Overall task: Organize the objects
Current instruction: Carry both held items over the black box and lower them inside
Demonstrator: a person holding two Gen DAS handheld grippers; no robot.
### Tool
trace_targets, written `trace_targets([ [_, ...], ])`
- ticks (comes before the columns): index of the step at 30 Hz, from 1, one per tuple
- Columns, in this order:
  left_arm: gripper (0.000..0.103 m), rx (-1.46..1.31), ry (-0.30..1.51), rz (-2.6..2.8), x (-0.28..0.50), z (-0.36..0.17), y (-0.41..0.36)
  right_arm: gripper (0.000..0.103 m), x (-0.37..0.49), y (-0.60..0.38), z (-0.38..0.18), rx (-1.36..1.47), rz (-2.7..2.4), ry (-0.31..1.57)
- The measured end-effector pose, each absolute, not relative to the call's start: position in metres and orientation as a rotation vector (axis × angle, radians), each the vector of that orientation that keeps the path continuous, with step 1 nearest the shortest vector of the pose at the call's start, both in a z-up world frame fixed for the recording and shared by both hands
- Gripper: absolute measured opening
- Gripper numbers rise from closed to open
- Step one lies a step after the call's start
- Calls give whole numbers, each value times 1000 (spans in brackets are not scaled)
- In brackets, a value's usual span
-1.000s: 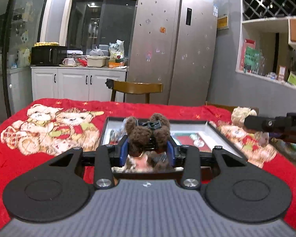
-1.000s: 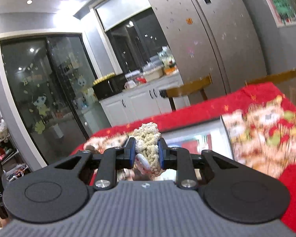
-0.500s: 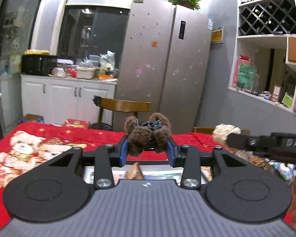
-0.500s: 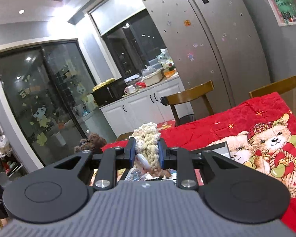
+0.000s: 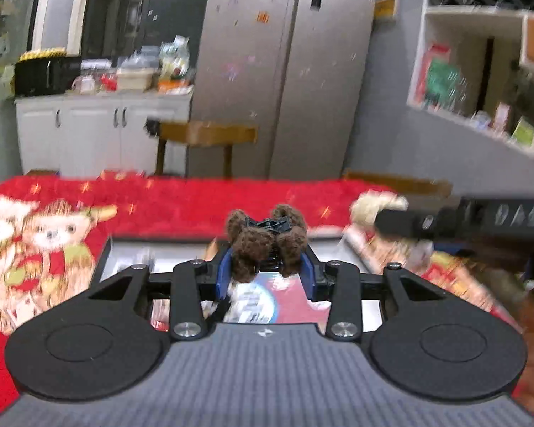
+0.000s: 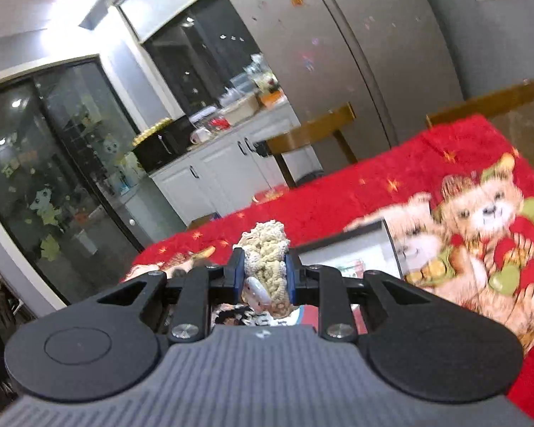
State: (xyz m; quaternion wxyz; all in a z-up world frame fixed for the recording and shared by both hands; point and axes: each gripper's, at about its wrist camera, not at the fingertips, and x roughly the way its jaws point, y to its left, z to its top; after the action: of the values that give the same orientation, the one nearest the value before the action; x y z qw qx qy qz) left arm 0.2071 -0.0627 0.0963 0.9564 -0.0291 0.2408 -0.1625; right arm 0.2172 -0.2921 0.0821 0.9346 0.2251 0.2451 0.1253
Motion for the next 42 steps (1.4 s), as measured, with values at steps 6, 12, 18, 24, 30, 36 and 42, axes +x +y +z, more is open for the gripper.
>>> trace_targets([
  [6,45,-3,622,-333,217,48,-71,26,232,-290,48,448,190,601],
  [12,45,29,653,-348,217,30,-78,27,236,-281,26,430,164,680],
  [18,45,19,665,-350,214,29,-74,27,232,-274,20,390,128,693],
  [24,45,39,653,-340,207,31,-76,27,232,-269,19,370,123,702],
  [30,45,42,657,-326,207,29,-77,27,237,-271,8,374,113,729],
  [36,45,58,673,-338,209,23,-80,27,238,-269,4,367,111,740],
  [42,45,68,676,-331,210,18,-80,27,238,-267,4,357,96,741],
])
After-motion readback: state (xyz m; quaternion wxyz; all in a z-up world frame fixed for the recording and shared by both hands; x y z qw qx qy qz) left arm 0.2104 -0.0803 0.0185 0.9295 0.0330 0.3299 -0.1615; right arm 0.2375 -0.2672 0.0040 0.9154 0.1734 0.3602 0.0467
